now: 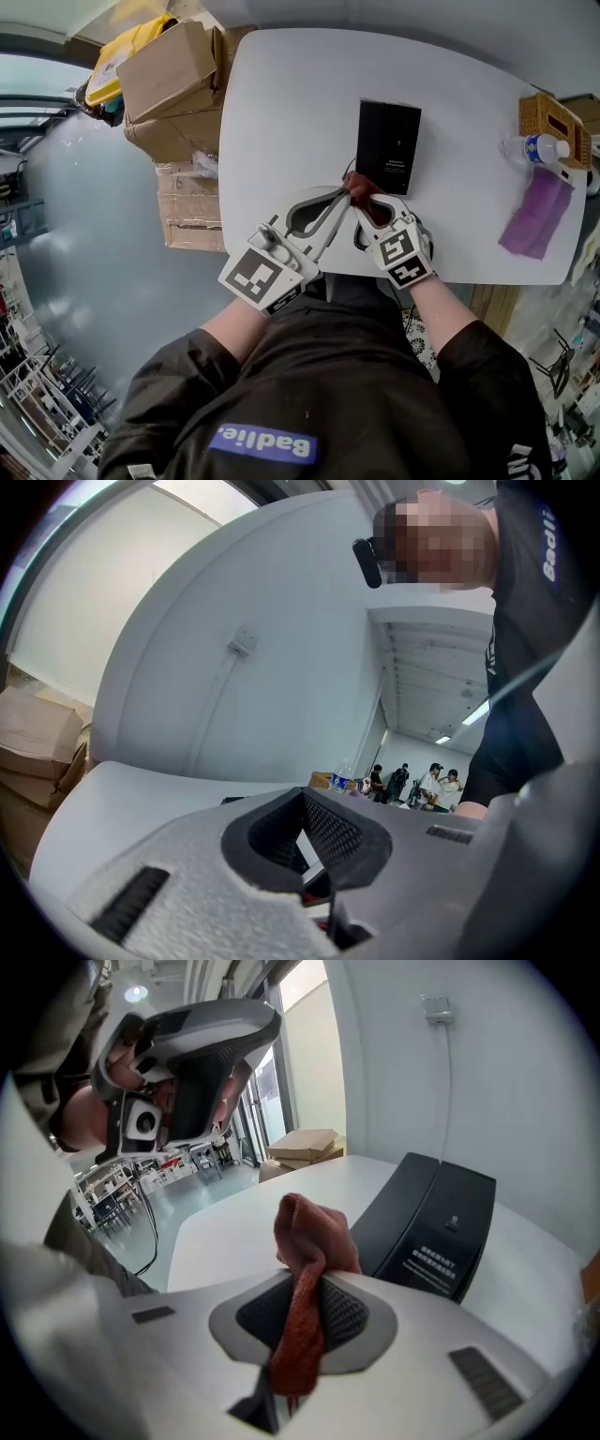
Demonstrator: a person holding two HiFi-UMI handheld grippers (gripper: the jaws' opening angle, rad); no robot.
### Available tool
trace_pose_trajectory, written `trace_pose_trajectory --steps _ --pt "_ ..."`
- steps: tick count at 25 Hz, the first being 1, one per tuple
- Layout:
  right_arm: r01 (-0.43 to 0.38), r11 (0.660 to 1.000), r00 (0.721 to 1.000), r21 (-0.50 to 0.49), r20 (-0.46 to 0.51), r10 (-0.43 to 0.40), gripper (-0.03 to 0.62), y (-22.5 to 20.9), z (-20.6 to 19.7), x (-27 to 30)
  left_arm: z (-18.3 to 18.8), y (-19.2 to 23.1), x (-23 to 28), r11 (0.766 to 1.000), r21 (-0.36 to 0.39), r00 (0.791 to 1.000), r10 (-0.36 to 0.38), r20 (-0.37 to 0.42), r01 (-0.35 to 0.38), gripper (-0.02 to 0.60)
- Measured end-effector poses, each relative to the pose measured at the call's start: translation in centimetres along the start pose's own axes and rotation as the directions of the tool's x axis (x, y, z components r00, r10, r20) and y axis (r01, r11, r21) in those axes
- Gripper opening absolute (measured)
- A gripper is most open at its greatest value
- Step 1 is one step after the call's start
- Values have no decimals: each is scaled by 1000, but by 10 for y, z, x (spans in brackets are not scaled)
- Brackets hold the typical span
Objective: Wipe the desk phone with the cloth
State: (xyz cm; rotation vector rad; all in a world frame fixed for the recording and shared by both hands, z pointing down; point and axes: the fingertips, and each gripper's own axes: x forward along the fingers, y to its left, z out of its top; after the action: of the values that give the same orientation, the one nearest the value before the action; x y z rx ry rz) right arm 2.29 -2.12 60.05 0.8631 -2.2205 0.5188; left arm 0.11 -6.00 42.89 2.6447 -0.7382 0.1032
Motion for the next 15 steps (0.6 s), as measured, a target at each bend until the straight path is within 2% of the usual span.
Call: trace_pose_trajectory --steps 5,10,15 --pt "15 999 999 40 48 -17 69 -19 23 -19 20 -2 2 1000 2 1000 0 19 0 15" --pt "74 997 991 20 110 -76 69 -67 63 -45 40 3 16 1000 22 999 13 46 -14 15" --pt "112 994 985 -10 132 -110 69 -122 90 -54 65 4 37 999 38 997 28 71 -31 15"
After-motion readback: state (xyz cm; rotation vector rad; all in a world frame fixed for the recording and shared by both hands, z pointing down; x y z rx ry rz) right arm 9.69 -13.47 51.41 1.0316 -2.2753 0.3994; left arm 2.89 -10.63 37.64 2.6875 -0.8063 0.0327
